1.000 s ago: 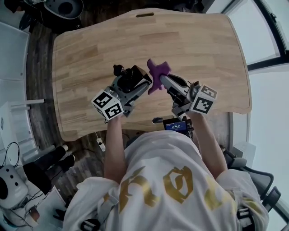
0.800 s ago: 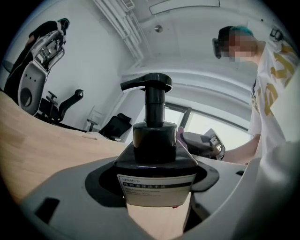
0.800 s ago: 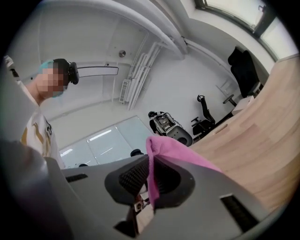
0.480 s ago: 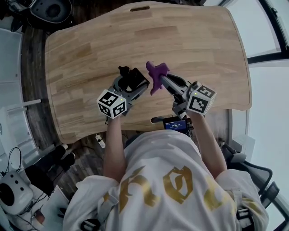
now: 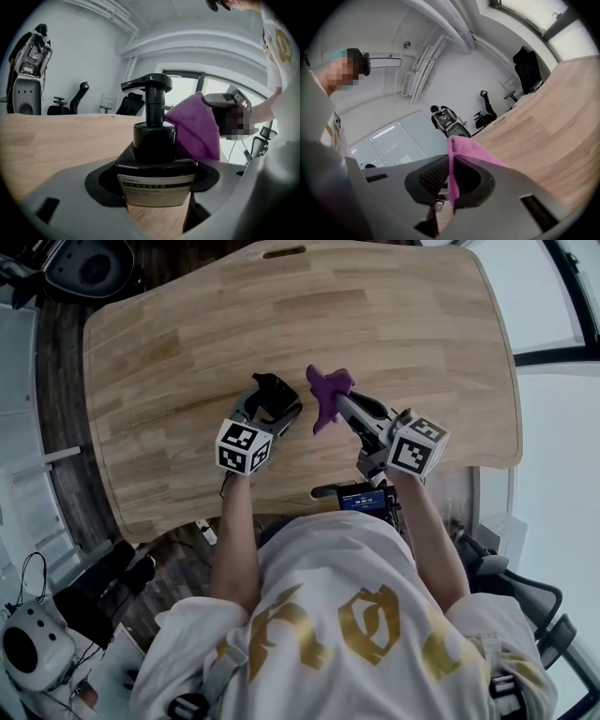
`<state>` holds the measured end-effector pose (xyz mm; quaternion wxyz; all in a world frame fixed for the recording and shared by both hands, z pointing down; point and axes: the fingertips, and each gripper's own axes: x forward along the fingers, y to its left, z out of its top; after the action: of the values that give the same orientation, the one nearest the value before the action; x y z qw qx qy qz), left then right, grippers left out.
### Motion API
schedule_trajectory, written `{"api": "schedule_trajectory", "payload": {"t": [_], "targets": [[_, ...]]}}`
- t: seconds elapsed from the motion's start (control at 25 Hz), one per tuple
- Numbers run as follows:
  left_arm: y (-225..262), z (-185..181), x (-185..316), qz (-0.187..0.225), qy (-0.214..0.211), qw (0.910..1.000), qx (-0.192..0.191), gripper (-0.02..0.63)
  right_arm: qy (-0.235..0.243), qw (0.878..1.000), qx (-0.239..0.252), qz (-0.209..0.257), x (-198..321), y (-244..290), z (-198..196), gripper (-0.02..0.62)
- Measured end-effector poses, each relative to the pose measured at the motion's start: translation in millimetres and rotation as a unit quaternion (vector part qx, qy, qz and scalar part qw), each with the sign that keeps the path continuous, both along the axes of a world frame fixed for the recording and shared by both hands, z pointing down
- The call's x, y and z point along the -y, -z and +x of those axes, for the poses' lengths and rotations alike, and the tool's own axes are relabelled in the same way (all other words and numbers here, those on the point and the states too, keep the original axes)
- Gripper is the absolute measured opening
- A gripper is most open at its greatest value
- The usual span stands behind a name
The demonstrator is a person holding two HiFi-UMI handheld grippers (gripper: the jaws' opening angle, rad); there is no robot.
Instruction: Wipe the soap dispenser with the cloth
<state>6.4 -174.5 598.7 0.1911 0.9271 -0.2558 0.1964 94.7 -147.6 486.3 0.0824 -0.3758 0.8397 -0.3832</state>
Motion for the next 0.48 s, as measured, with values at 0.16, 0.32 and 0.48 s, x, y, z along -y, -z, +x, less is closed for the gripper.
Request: {"api": "schedule_trajectory", "payload": {"t": [0.16, 0.32, 0.48], "targets": [[-18, 4, 2, 0.001, -0.017, 0.9992, 0.036, 0.356, -0.005, 1.000, -0.006, -0.003, 1, -2, 3, 0.034], [-25, 7, 1, -0.001, -0.026, 0.9984, 0.051, 0.356, -0.016, 1.000, -0.012, -0.011, -2, -7, 8, 0.034], [-26, 9, 3, -0.006, -0.022, 0.9990, 0.038, 0.356, -0.018, 1.000, -0.019, -0.018, -5, -8, 9, 0.034]]}}
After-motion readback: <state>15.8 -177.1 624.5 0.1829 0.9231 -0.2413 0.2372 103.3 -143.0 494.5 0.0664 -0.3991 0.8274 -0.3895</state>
